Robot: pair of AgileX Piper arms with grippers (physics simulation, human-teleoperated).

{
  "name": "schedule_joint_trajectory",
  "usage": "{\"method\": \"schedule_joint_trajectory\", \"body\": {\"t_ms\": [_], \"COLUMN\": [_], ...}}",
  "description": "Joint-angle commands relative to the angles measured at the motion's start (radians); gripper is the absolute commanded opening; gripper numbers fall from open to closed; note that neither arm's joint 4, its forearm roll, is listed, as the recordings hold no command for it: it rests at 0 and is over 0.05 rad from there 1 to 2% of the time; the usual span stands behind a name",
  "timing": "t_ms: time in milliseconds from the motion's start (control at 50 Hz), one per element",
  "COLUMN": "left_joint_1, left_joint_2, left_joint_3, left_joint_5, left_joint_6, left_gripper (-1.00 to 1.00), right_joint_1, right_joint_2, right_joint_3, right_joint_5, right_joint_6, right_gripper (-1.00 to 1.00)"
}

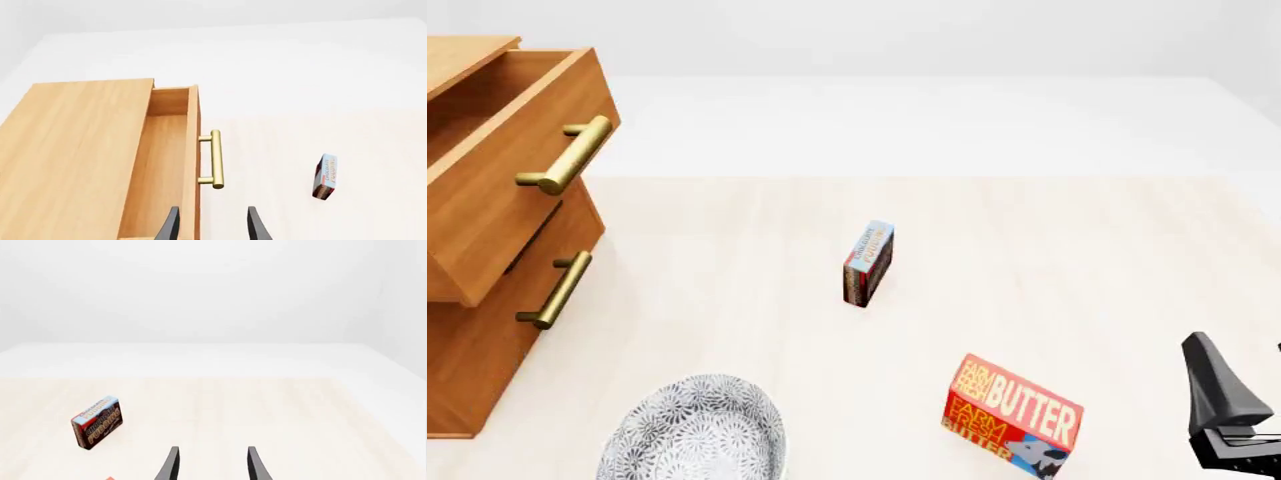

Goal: Put the chocolate pudding in the top drawer of the cabinet and close it.

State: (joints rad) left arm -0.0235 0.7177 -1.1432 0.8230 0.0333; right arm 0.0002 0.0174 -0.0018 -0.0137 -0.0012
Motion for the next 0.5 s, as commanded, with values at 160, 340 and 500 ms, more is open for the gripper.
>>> {"method": "schedule_joint_trajectory", "body": {"t_ms": [160,340,500], "left_joint_1": [0.061,0.087,0.131], "left_joint_2": [0.087,0.121,0.14], "left_joint_3": [-0.085,-0.118,-0.123], "left_joint_5": [0.106,0.133,0.122], "left_joint_6": [0.018,0.028,0.047], "left_gripper": [1.0,1.0,1.0], "right_joint_1": [0.0,0.0,0.0], "right_joint_2": [0.0,0.0,0.0], "right_joint_3": [0.0,0.0,0.0], "right_joint_5": [0.0,0.0,0.0], "right_joint_6": [-0.001,-0.001,-0.001], "right_gripper": [1.0,1.0,1.0]}}
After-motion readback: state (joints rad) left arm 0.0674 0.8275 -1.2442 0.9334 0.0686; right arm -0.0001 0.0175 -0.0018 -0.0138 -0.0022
